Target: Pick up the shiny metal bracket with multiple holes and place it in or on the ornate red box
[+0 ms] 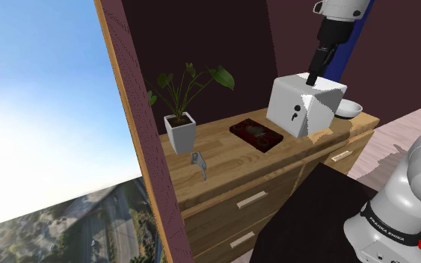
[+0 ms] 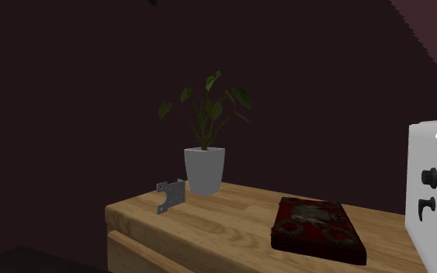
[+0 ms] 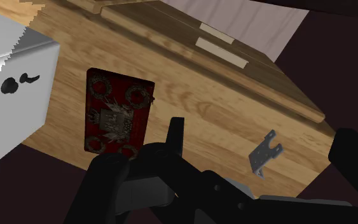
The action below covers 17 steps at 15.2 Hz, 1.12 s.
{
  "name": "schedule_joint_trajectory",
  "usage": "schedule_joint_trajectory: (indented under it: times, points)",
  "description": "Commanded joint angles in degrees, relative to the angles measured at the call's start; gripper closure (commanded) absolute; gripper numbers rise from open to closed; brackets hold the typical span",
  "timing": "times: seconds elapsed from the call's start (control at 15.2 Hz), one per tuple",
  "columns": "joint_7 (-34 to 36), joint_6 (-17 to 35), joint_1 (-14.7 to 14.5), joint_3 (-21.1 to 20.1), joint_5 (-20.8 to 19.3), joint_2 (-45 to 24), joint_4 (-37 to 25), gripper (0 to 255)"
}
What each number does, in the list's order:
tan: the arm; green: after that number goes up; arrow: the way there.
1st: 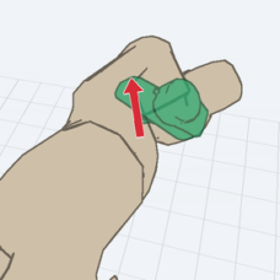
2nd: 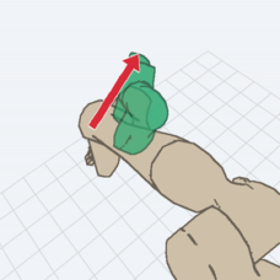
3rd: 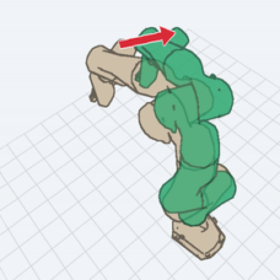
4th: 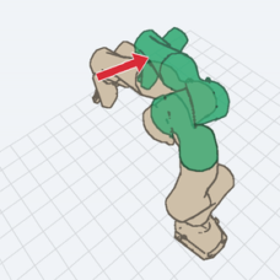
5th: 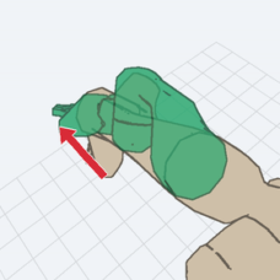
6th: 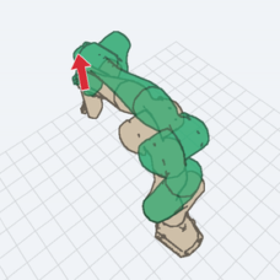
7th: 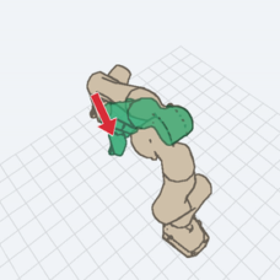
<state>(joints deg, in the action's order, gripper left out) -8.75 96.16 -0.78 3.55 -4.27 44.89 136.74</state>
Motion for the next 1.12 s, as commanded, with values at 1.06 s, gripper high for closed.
schedule_joint_trajectory:
  times: [1.06]
  points:
    - [5.54, 26.16, -3.36, -4.11, 2.8, -28.82, -0.87, 0]
